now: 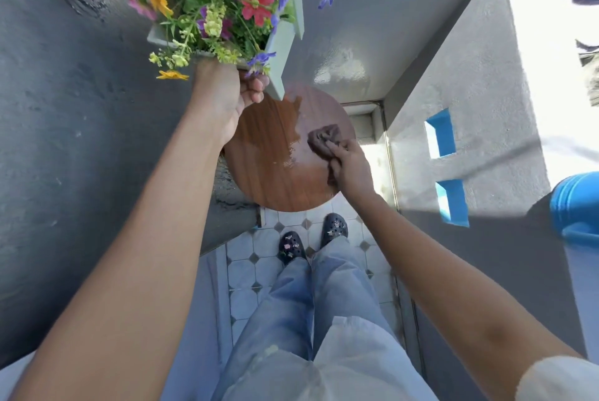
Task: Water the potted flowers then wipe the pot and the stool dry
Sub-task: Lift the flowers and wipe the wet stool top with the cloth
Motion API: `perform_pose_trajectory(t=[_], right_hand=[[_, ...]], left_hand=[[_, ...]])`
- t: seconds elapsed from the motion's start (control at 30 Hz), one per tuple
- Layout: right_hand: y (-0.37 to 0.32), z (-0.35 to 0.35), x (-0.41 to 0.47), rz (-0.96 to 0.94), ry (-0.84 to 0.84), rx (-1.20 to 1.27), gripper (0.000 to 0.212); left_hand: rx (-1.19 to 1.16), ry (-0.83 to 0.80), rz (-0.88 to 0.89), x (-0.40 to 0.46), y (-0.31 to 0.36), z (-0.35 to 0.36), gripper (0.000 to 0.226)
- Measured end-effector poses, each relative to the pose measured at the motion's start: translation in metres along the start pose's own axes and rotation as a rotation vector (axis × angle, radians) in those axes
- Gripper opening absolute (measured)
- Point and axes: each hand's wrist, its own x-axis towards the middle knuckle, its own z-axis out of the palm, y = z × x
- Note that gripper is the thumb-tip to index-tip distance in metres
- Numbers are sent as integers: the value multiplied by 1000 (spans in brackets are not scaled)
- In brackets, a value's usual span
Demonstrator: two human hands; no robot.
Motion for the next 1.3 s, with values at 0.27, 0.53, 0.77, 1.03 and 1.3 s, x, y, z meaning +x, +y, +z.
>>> perform_pose_trajectory(t=[0.27,0.53,0.77,1.03,1.3], right_hand=[[-15,-4,11,-7,12,43,39],[-54,58,-83,-370,-311,-3,47],[11,-22,-16,-175,-129,-22,37],[2,-59,25,14,-64,193,32],[2,-24,6,-8,86,43,32]], left_hand=[[-27,-1,-6,5,9,7,38],[-41,-22,-2,12,15,19,38],[-25,-13,9,11,15,14,37],[-5,-32,-14,4,4,14,40],[6,-6,-19,18,12,18,39]])
